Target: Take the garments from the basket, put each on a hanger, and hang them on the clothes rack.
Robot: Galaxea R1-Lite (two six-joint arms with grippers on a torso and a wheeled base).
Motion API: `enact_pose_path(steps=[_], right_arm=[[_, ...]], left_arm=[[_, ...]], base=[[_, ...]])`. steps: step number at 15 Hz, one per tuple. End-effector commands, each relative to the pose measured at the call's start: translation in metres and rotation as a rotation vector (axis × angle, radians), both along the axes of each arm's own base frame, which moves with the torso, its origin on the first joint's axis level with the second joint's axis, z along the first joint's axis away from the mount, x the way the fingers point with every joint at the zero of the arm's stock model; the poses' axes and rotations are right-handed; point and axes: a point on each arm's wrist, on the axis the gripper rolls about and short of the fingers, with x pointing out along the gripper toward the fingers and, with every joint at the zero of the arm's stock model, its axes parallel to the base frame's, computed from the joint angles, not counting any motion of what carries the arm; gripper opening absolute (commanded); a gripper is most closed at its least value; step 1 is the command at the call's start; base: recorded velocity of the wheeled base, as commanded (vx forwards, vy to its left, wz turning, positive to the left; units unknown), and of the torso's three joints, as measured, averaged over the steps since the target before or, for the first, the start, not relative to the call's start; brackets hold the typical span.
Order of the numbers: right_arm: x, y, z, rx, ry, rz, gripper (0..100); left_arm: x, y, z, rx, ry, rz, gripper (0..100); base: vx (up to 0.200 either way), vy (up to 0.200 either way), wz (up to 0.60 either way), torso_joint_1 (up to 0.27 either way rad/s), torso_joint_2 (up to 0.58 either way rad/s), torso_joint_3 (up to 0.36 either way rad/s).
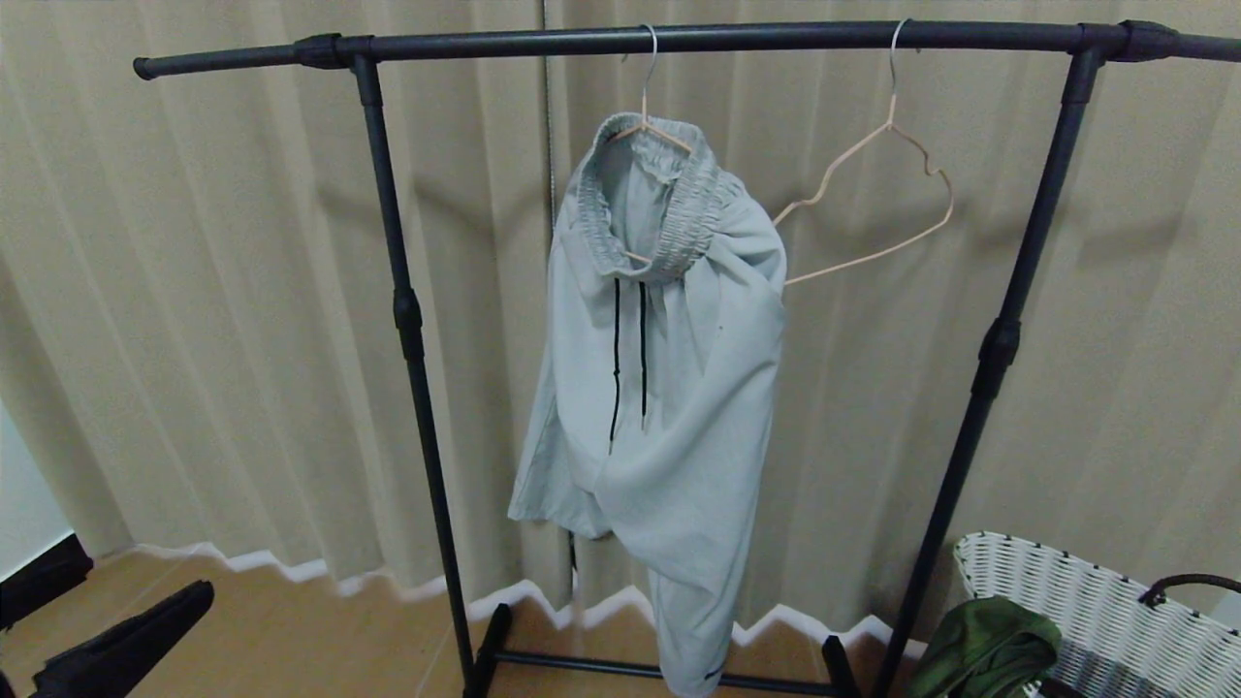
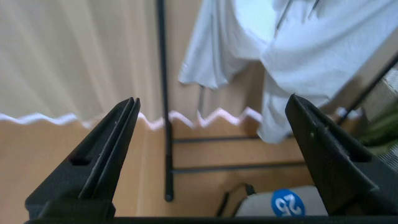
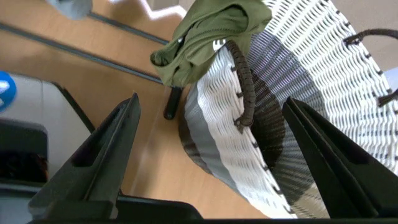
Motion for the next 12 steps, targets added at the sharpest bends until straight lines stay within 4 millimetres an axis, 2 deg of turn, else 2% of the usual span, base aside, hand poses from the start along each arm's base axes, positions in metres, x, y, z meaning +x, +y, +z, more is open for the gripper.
enact_pose_path(steps=[1, 5, 8, 10, 12], right_arm=[[-0.001, 0.0, 0.001, -0.002, -0.015, -0.003, 100], [0.001, 0.0, -0.001, 0.048, 0.011, -0.044, 100], [-0.003, 0.001, 0.007, 0.014, -0.084, -0.027, 100], [0.016, -0.004, 0.035, -0.076, -0.119, 0.029, 100], [0.035, -0.01, 0.046, -0.111, -0.06, 0.035, 100]], left_arm=[[0.024, -0.004, -0.009, 0.01, 0.091, -0.012, 100], [0.026, -0.004, -0.02, -0.008, 0.067, -0.007, 100], [0.025, -0.005, -0.025, -0.002, 0.083, -0.013, 100], [0.024, -0.005, -0.034, 0.009, 0.12, -0.025, 100], [0.023, -0.007, -0.036, 0.011, 0.129, -0.042, 100]], base=[[0.0, 0.0, 0.0, 0.0, 0.0, 0.0], [0.0, 0.0, 0.0, 0.0, 0.0, 0.0], [0.0, 0.0, 0.0, 0.0, 0.0, 0.0], [0.0, 0.0, 0.0, 0.0, 0.0, 0.0], [0.0, 0.0, 0.0, 0.0, 0.0, 0.0]])
